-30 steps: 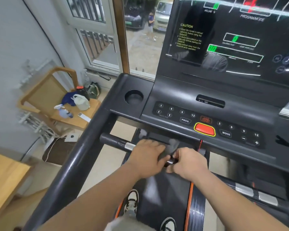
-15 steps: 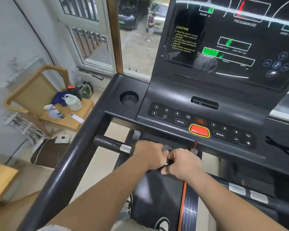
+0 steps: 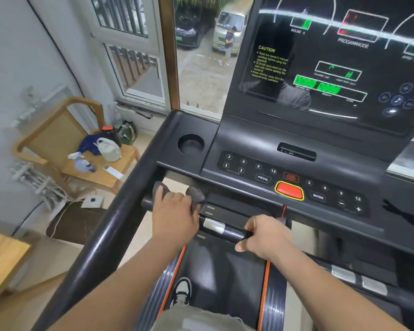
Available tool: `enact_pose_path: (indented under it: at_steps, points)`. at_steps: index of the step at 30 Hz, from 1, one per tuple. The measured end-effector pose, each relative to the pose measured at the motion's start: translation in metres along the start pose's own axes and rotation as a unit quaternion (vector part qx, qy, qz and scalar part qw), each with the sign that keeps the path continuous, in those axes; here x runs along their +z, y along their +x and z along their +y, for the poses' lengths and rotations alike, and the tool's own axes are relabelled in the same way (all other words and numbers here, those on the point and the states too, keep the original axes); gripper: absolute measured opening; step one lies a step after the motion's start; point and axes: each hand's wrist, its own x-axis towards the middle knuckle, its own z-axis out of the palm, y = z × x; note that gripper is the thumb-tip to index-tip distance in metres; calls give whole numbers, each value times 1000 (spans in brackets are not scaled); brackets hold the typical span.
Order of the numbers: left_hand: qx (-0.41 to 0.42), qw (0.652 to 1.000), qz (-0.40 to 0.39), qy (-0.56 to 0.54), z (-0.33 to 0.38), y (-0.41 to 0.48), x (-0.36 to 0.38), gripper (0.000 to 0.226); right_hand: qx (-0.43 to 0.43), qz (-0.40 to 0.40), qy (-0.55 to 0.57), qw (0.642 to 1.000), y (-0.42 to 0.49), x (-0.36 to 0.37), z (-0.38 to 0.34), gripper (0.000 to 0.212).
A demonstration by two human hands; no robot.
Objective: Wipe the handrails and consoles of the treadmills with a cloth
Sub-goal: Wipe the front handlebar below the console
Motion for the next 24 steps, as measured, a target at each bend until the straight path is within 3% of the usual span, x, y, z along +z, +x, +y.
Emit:
enact_pose_path:
  at_steps: [6,8,11,15,18,20,22,24]
  points:
    - [127,968,-214,-28,83,21,-16,44,5,7,-20,1000,-1,0,-6,43]
    - [129,947,-292,-32,74,36,-25,50,4,3,-15,1000,-1,0,-5,40]
    - [83,935,-346,-9,43,59,-31,60,9,7,10,1000,-3,0,-1,50]
    - [29,927,-372,44,36,71,-22,62,-37,54,22,998,-10,17,10,55]
    - [48,925,-376,-23,75,65,-5,65,-94,129,38,986,-20,28,31,41]
    - [88,924,-367,-64,120,53,5,59,-83,164,19,983,-24,23,48,38]
    - [123,939,-318,-50,164,29,7,43,-23,169,17,985,-27,15,63,26]
    - [175,965,-196,-25,178,0,4,34,25,145,9,989,-28,13,74,19]
